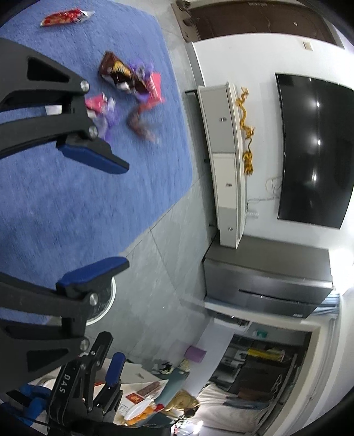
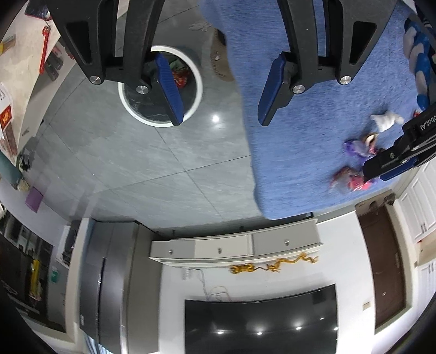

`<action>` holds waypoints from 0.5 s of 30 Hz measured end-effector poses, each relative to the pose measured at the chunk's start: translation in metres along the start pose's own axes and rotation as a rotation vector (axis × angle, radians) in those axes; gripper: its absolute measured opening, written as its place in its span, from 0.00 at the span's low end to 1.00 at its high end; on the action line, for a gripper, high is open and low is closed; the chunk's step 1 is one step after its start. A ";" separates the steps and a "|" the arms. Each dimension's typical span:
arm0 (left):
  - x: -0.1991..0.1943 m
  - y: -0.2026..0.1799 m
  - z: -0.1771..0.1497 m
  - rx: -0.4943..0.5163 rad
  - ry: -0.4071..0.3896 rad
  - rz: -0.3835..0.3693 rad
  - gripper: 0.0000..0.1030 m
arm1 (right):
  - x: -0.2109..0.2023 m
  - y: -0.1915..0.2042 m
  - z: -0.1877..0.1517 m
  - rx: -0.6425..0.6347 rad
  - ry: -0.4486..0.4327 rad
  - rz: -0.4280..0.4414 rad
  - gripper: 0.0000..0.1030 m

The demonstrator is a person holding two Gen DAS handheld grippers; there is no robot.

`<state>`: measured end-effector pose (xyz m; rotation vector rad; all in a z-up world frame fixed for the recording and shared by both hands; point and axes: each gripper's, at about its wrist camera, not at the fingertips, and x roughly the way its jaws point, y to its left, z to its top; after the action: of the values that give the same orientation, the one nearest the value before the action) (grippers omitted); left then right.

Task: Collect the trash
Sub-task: 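Grasp the white plastic wad with the left tool while the right tool grasps the purple wrapper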

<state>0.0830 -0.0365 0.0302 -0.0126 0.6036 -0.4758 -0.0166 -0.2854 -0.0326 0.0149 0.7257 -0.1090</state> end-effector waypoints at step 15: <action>-0.035 0.141 -0.063 -0.072 0.080 0.096 0.62 | 0.015 0.088 0.017 -0.108 0.014 0.170 0.56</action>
<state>0.0838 0.1125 -0.0235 -0.0333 0.6967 -0.3624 0.0151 -0.1998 -0.0317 -0.0263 0.7406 0.0926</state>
